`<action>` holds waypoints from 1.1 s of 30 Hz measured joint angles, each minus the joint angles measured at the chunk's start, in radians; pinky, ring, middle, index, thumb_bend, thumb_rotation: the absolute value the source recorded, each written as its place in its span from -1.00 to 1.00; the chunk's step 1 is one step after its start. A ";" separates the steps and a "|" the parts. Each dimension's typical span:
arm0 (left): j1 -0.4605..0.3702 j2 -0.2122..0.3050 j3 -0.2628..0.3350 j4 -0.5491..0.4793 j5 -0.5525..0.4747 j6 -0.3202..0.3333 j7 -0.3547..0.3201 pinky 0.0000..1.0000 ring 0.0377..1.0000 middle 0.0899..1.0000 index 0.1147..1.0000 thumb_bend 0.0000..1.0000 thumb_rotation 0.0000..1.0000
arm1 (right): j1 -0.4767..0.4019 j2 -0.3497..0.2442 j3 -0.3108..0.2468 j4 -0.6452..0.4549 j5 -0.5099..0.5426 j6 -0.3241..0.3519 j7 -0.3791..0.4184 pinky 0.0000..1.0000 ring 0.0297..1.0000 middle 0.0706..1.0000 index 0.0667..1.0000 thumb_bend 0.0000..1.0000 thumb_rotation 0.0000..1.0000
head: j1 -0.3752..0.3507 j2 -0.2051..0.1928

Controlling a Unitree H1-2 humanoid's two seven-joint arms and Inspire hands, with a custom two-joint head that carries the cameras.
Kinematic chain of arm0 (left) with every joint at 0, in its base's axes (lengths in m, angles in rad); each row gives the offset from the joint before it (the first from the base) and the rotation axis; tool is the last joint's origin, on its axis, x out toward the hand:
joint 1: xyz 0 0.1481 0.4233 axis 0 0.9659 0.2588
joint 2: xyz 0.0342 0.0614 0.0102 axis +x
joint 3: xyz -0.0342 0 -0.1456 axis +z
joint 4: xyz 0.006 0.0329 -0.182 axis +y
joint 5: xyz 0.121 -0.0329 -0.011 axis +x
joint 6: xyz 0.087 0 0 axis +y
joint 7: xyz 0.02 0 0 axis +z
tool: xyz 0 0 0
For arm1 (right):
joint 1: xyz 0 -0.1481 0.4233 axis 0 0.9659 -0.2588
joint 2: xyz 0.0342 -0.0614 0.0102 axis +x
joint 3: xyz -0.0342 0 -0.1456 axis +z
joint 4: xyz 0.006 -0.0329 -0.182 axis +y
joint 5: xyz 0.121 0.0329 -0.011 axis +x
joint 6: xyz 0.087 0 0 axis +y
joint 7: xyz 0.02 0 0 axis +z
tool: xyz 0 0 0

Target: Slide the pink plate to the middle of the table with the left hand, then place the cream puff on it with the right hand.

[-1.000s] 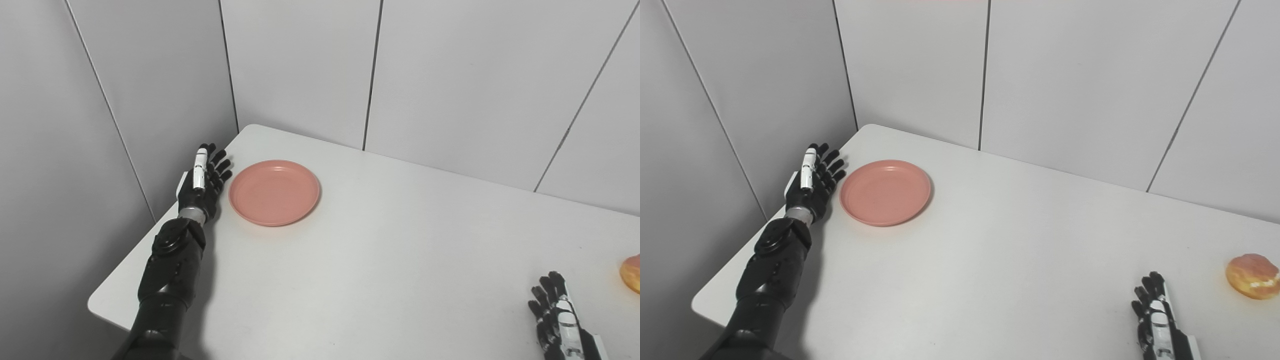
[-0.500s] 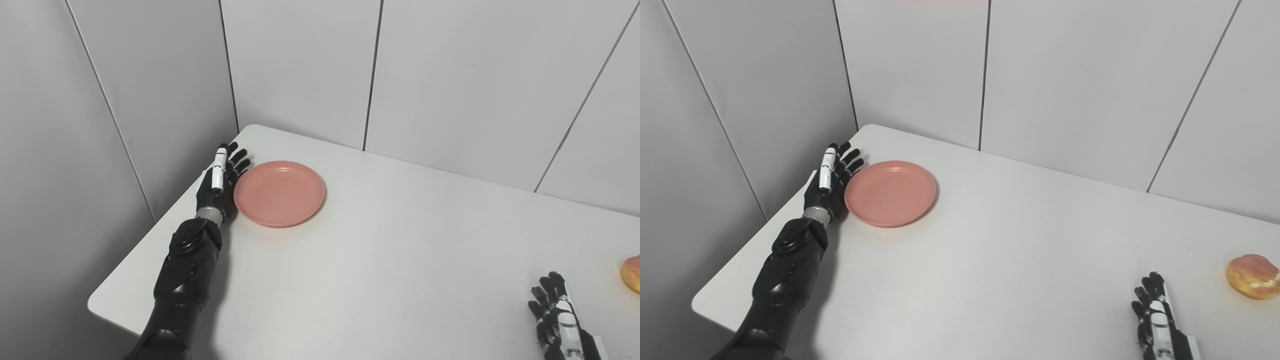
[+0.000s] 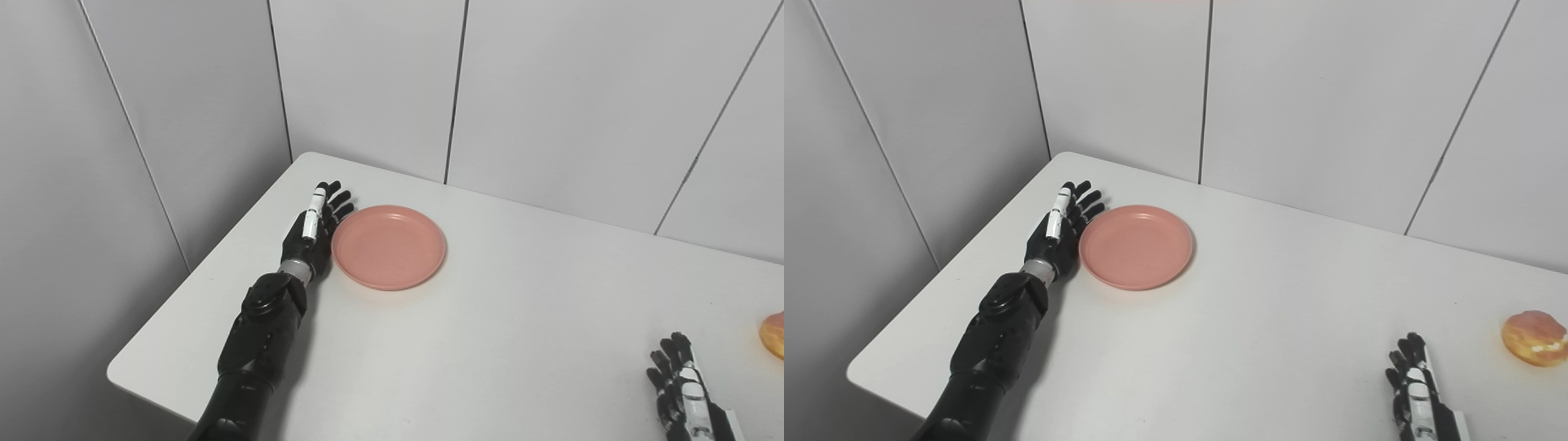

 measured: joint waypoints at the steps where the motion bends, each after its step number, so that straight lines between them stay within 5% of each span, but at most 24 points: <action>1: 0.000 -0.001 -0.003 0.000 0.000 0.000 -0.002 0.89 0.83 0.84 0.82 -0.30 1.00 | 0.000 0.000 0.000 0.000 0.002 0.000 0.000 1.00 1.00 1.00 1.00 -0.79 1.00 | 0.000 0.000; 17: -0.002 -0.096 -0.075 -0.036 0.001 0.008 -0.060 0.82 0.77 0.77 0.74 -0.25 1.00 | 0.001 0.007 0.002 0.001 -0.003 0.000 -0.013 1.00 1.00 1.00 1.00 -0.72 1.00 | -0.040 0.031; 33: 0.012 -0.189 -0.143 -0.131 0.002 0.120 -0.074 0.80 0.78 0.78 0.77 -0.22 1.00 | 0.000 0.019 0.004 0.002 -0.030 -0.003 -0.020 1.00 1.00 1.00 1.00 -0.65 1.00 | -0.094 0.060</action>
